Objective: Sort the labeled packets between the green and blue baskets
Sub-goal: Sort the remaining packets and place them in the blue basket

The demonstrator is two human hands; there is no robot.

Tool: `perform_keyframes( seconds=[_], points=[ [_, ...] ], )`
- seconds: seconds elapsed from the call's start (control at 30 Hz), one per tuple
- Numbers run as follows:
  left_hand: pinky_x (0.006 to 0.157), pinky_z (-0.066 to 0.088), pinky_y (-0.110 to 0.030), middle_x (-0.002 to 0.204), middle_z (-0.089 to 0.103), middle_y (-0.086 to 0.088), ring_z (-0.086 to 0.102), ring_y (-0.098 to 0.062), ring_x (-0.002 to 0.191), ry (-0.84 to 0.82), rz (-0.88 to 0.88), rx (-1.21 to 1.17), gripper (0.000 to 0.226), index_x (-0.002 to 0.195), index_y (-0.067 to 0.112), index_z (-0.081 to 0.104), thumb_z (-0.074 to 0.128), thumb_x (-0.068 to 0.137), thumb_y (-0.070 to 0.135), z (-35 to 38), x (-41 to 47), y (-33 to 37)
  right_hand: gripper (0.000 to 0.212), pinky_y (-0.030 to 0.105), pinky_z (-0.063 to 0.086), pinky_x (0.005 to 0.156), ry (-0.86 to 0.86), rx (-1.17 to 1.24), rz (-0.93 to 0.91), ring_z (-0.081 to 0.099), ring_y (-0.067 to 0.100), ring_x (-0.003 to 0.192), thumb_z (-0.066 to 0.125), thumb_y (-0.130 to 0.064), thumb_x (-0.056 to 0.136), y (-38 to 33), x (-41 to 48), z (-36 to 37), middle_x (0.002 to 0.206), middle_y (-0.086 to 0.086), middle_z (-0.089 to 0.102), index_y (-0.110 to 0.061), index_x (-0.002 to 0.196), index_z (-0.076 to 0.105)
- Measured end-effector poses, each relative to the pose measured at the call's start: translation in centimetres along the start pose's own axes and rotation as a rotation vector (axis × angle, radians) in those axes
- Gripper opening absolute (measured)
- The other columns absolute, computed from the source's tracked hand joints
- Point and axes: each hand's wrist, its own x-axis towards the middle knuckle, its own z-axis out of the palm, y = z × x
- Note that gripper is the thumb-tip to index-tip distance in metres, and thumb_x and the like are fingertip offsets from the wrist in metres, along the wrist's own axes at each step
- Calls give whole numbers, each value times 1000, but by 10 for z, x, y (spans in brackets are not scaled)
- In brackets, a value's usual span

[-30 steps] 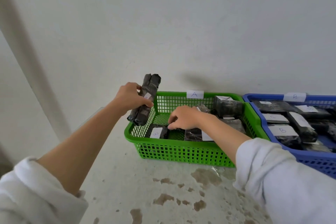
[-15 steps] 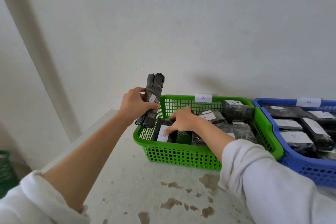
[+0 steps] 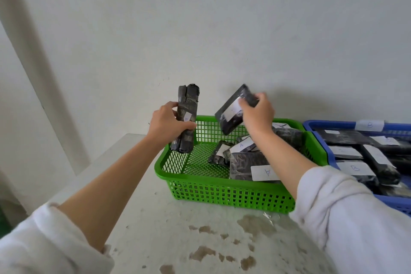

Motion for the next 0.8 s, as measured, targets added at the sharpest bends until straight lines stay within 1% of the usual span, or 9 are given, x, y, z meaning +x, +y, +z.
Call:
perform_keyframes(
  seconds=[0.1,0.2,0.27,0.4,0.5,0.53,0.6,0.67,0.8],
  points=[
    [81,54,-37,97,62,-5,61,-23,89,-180,-15,178,75,126,11,47,82,63,32,20,2,2,26,8,33,50,218,25,-95,50,9,71,60,-23,89,-4,14,-24,91,-1,55,-7,107,53],
    [75,56,-31,86,59,-3,59,-17,79,-438,-49,429,48,98,9,51,78,67,33,42,0,3,27,9,33,52,301,42,-98,49,15,76,60,-22,88,-1,25,-43,90,0,54,-5,109,53],
    [68,51,-25,75,54,2,54,-15,71,-531,-44,562,41,85,11,48,77,70,35,55,-2,0,28,12,31,54,305,33,-89,50,16,77,61,-22,88,4,29,-52,89,0,55,-5,109,54],
    [73,46,-27,89,56,-3,52,-19,80,-565,-52,664,48,99,7,53,76,72,39,66,-2,-9,29,20,37,64,276,40,-80,53,14,77,62,-24,87,12,30,-63,87,-3,56,-8,110,55],
    [65,44,-25,84,53,-3,50,-15,74,-493,16,638,39,78,12,47,69,78,44,68,2,-6,27,23,39,64,267,57,-62,53,11,73,62,-24,87,15,32,-69,81,-9,54,-9,108,55],
    [70,44,-26,89,55,-5,52,-16,80,-461,74,616,36,78,14,50,65,81,46,70,4,-3,25,21,39,62,264,68,-57,53,10,72,62,-24,87,16,33,-70,79,-10,53,-9,106,55],
    [93,44,-33,119,59,-9,53,-20,111,-433,167,484,44,108,10,61,57,86,48,78,6,6,23,13,39,55,254,88,-49,52,6,68,62,-23,86,20,35,-73,77,-12,53,-10,104,55],
    [106,35,-38,140,49,-5,44,-22,129,-513,185,337,59,132,11,51,53,88,50,88,5,20,22,11,37,52,238,99,-41,52,6,69,62,-23,86,24,35,-75,81,-8,55,-10,103,55],
    [93,44,-32,128,56,-7,54,-24,115,-755,207,347,64,132,10,47,59,83,51,113,2,36,22,14,36,54,217,91,-34,54,12,76,63,-24,86,30,35,-80,89,-1,58,-12,102,56]
  ],
)
